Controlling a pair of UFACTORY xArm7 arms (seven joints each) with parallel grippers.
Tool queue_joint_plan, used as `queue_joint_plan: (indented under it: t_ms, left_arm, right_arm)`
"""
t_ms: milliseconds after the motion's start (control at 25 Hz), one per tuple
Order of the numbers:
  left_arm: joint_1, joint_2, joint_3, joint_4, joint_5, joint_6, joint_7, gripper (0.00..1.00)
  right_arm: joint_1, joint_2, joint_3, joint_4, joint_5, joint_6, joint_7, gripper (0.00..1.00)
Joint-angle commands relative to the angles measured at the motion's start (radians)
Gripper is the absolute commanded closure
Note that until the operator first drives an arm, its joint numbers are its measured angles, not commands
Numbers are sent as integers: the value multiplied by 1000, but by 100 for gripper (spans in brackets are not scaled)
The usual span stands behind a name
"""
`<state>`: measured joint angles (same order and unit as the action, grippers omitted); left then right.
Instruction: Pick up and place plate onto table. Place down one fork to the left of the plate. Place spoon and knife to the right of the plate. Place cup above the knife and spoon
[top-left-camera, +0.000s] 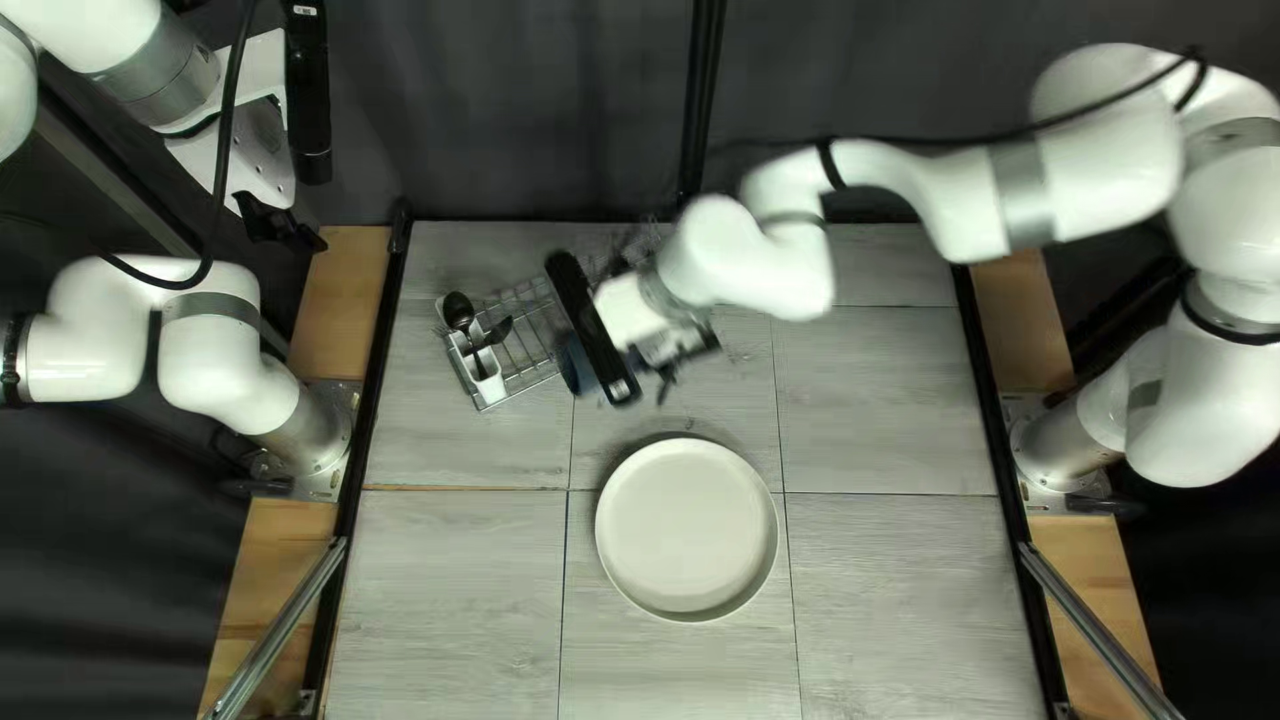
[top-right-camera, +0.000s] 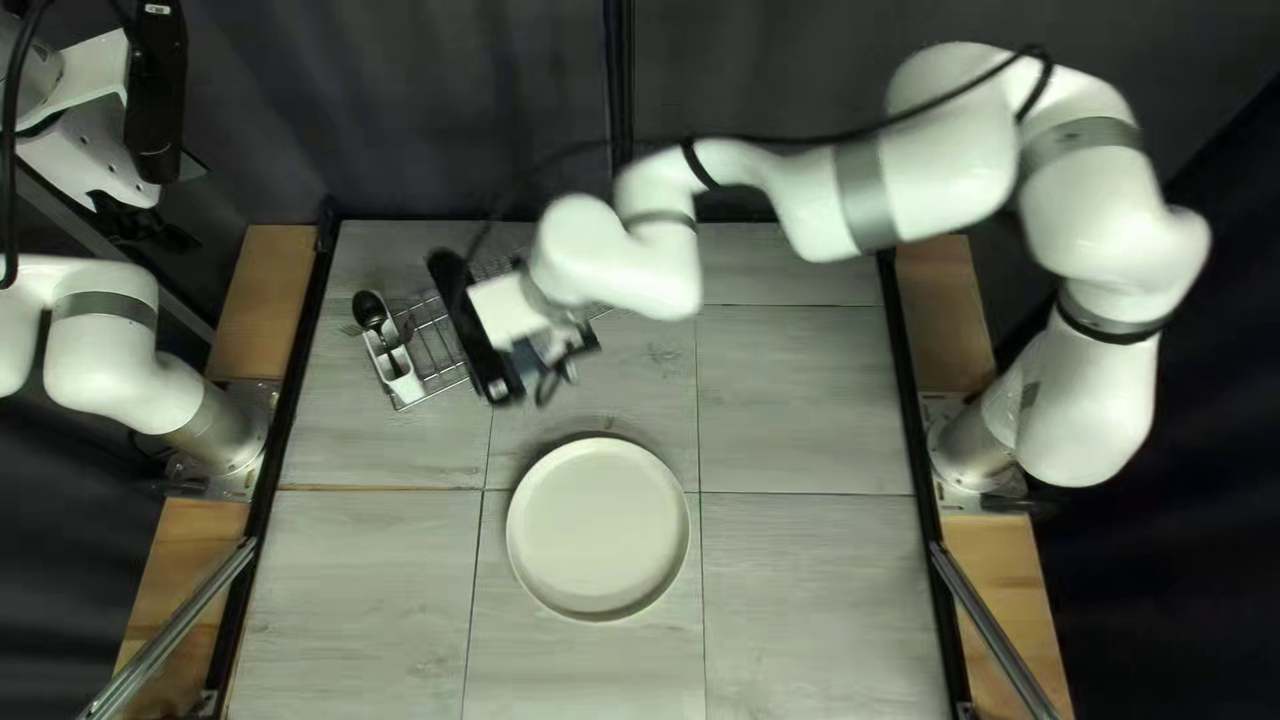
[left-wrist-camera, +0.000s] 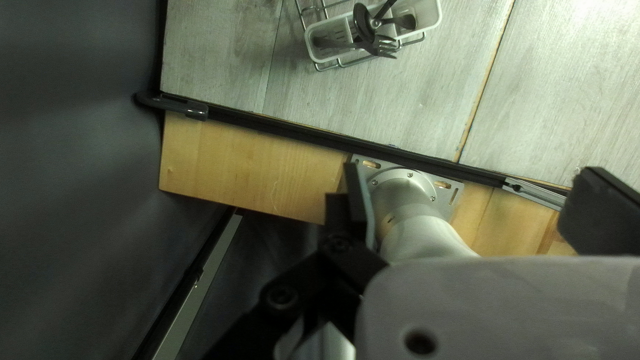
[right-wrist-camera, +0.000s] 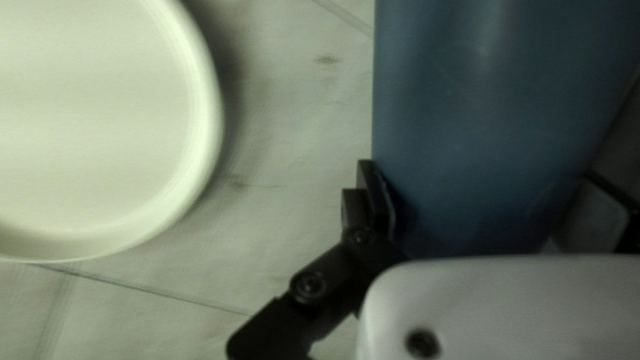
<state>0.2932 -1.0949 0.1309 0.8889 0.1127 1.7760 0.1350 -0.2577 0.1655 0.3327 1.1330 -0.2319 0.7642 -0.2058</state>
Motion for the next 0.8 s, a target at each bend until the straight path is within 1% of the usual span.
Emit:
queue_joint_plan:
  t_ms: [40, 160, 200, 360, 600, 800]
  left_arm:
    - [0, 0, 0, 0, 0, 0, 0, 0]
    - [0, 0, 0, 0, 0, 0, 0, 0]
    - [0, 0, 0, 0, 0, 0, 0, 0]
    - [0, 0, 0, 0, 0, 0, 0, 0]
    - [0, 0, 0, 0, 0, 0, 0, 0]
    - [0, 0, 0, 0, 0, 0, 0, 0]
  right_arm:
    - [54, -30, 30, -101, 4, -61, 164, 100]
    - [100, -10, 45, -144, -20, -97, 289, 100]
    - [107, -4, 48, -147, -22, -99, 305, 100]
    - [166, 82, 44, -118, -73, -116, 408, 100]
    - [166, 152, 34, -123, -88, -186, 413, 100]
    - [156, 166, 29, -142, -96, -228, 399, 100]
